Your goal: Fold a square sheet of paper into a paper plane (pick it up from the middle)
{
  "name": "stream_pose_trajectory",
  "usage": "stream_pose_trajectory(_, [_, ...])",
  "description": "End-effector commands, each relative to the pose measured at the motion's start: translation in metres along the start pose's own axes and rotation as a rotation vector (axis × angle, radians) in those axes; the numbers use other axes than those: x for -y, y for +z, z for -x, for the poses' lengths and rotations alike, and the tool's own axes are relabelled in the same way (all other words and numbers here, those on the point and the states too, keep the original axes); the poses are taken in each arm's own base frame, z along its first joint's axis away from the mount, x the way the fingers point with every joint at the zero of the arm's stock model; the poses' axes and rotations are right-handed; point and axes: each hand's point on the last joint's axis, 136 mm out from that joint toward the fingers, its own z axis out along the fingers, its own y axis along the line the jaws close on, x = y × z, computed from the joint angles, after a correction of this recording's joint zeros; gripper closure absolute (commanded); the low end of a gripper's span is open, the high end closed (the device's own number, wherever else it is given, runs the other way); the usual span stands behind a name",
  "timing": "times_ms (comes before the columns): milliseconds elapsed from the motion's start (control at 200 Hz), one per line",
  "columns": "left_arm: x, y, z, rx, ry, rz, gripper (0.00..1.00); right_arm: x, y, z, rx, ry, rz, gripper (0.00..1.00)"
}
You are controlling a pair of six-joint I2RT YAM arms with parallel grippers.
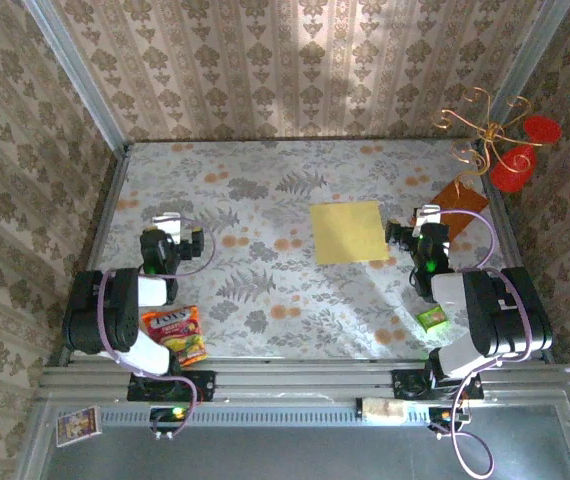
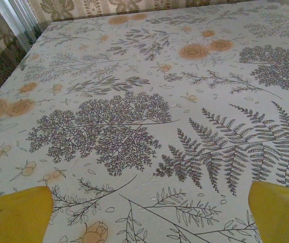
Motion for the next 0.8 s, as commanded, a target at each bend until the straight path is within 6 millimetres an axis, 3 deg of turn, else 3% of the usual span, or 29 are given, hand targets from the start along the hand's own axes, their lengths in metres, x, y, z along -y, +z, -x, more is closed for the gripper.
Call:
stream_pose_trajectory(0, [0.001, 0.004, 0.015, 0.045, 0.022, 0.0, 0.0, -0.002, 0.004, 0.008, 0.023, -0.018, 0.013, 0.0])
stream_pose_trajectory(635, [-0.005, 0.005, 0.015, 0.041, 0.002, 0.023, 0.0, -0.002, 0.004, 0.009, 0.025, -0.018, 0.013, 0.0])
stream_pose_trajectory(795, [-0.008, -0.007, 0.018, 0.106, -0.007, 0.046, 0.0, -0.011, -0.004, 0.012, 0.064, -0.045, 0.056, 0.01])
